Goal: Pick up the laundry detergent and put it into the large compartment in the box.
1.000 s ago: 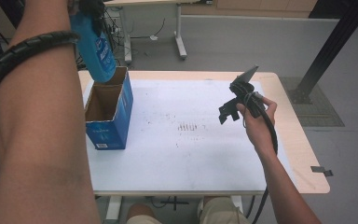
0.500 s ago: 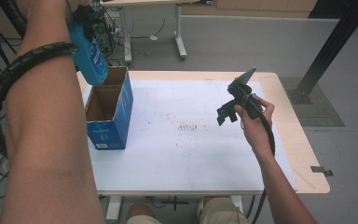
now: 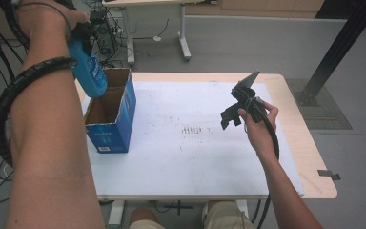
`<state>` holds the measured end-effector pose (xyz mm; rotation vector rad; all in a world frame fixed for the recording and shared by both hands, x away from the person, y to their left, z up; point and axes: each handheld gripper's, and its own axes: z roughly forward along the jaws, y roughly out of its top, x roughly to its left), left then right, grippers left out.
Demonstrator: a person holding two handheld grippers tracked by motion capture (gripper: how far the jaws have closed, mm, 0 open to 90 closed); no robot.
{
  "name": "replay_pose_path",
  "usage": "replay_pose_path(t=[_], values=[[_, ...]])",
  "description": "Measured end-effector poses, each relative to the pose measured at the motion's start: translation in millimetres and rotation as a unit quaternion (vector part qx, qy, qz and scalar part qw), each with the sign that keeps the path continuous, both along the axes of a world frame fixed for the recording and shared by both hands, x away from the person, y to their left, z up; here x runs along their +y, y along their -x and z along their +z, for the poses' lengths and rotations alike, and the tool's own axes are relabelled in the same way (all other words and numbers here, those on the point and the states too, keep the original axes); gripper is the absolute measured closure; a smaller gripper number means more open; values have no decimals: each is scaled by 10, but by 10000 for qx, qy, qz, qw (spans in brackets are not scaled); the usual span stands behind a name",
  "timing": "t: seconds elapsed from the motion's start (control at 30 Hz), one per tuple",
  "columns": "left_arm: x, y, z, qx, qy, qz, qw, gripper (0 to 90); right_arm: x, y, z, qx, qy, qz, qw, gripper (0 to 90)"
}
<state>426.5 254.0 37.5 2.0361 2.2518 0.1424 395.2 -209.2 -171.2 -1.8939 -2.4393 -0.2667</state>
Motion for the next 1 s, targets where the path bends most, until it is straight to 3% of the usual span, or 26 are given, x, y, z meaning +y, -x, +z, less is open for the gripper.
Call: replay_pose_path(t=[0.43,1.0], values=[[81,-65,-316,159,96,-8,9998,381,22,-25,-18,44,52,-3,10000,48],[63,-114,-679,277,193,-87,9994,381,68,-12,10,12,109,44,9999,48]])
